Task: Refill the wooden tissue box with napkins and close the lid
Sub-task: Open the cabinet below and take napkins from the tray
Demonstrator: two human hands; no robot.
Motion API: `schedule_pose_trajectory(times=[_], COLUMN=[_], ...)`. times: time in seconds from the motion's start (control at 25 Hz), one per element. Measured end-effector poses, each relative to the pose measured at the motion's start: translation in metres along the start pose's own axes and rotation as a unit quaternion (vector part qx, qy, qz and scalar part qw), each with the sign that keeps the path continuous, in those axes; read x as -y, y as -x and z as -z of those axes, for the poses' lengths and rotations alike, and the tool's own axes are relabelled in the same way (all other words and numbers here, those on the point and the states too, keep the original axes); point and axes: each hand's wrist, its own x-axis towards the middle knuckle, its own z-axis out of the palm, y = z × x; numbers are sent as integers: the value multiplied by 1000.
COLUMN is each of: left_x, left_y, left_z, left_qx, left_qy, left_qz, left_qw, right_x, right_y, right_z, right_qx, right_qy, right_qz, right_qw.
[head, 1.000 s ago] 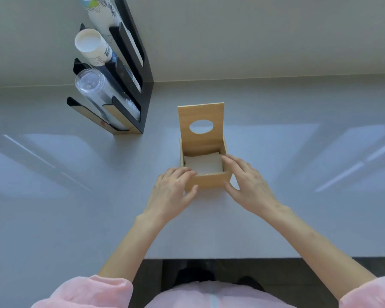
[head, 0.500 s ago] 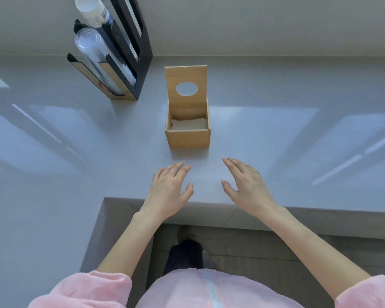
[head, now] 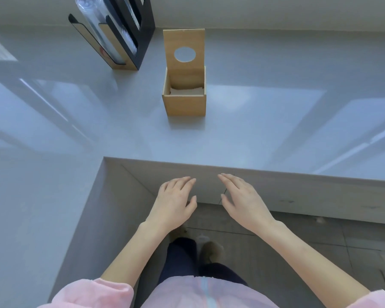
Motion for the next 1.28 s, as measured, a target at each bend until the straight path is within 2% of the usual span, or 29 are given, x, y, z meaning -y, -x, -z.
schedule_pose_trajectory(times=[0.28, 0.44, 0.76, 1.04, 1.28], left_x=[0, 4, 25, 37, 47], left_y=[-23, -45, -83, -101, -110], left_z=[-25, -49, -91, -117, -136], left_qx=[29, 53, -29, -71, -169], left_qy=[-38, -89, -174, -171, -150], left_qz=[-36, -41, -98, -100, -103], left_qw=[998, 994, 979, 978, 969], right_x=[-10, -26, -45, -56, -60], right_y=[-9, -27, -46, -75, -83], right_z=[-30, -54, -102, -118, -137], right_qx=[15, 7, -92, -150, -215], right_qy=[10, 80, 186, 233, 238], right_qz=[11, 1, -42, -74, -79], right_qw=[1000, 997, 977, 958, 944])
